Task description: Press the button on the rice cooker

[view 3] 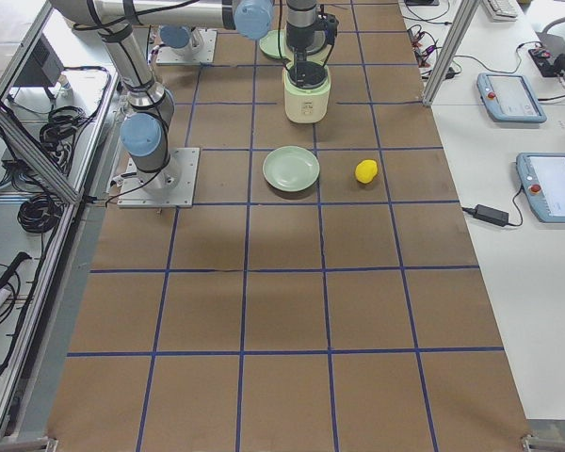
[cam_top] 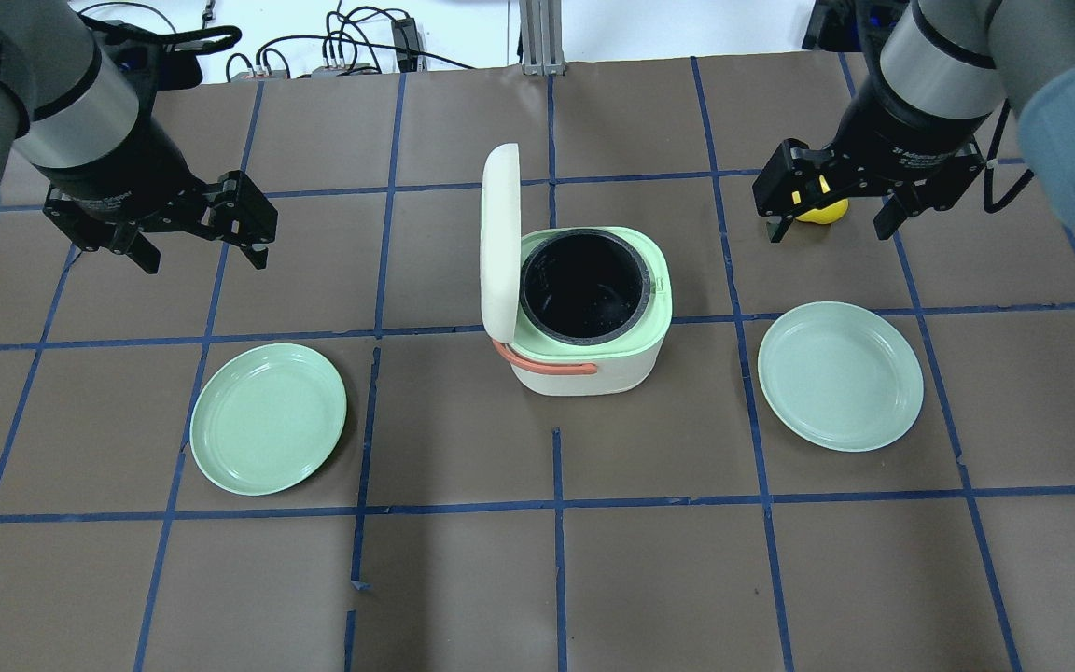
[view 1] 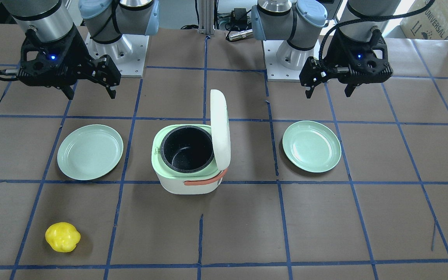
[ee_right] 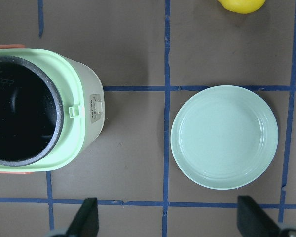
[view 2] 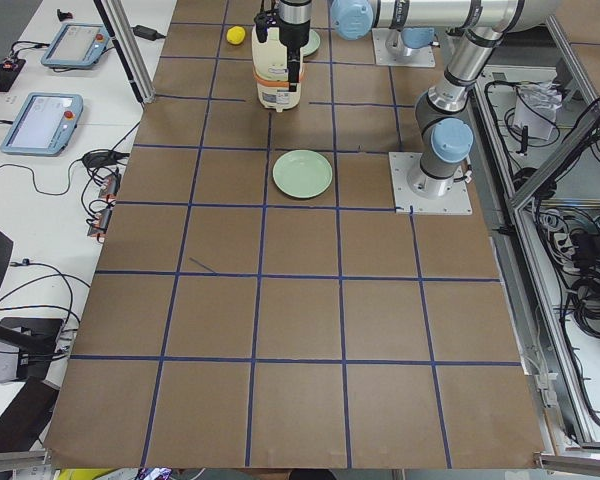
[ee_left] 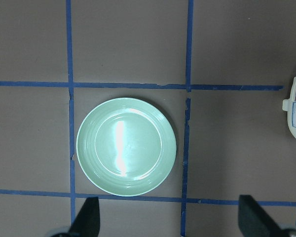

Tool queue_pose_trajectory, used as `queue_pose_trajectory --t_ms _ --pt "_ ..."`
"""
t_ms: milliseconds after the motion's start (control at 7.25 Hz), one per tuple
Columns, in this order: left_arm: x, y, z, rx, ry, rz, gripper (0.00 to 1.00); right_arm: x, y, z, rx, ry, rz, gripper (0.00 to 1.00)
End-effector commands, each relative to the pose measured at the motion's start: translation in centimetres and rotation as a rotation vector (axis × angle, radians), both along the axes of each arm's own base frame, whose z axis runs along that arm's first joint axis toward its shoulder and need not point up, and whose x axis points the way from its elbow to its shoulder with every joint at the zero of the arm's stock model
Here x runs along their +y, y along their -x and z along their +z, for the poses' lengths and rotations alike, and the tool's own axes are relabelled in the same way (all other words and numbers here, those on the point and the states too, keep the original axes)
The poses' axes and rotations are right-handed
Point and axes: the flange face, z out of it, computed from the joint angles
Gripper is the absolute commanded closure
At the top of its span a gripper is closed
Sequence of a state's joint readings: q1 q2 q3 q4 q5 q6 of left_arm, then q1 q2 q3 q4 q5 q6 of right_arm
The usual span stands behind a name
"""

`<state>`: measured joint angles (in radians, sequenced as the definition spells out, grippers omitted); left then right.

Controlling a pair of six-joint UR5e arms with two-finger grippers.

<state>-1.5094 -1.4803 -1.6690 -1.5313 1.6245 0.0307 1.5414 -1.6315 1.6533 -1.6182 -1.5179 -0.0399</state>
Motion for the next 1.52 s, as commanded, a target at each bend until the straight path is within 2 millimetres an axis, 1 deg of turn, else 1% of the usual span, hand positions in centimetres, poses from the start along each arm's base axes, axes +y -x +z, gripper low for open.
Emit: queue_pose_trajectory --t_ms 0,414,966,1379 --pt "0.0 0.0 0.0 0.000 0.000 0.000 0.00 0.0 0.0 0.2 0.002 0.005 0.000 0.01" --pt "0.0 0.0 0.0 0.000 -0.001 0.000 0.00 0.2 -0.2 0.5 0.001 0.011 -0.003 0.01" --pt "0.0 0.0 0.0 0.000 0.000 0.000 0.00 -1.9 -0.2 0.8 -0.005 0.031 -0.006 0.01" --pt "0.0 0.0 0.0 0.000 0.000 0.000 0.00 -1.9 -0.2 0.5 -0.004 0.025 -0.004 0.01"
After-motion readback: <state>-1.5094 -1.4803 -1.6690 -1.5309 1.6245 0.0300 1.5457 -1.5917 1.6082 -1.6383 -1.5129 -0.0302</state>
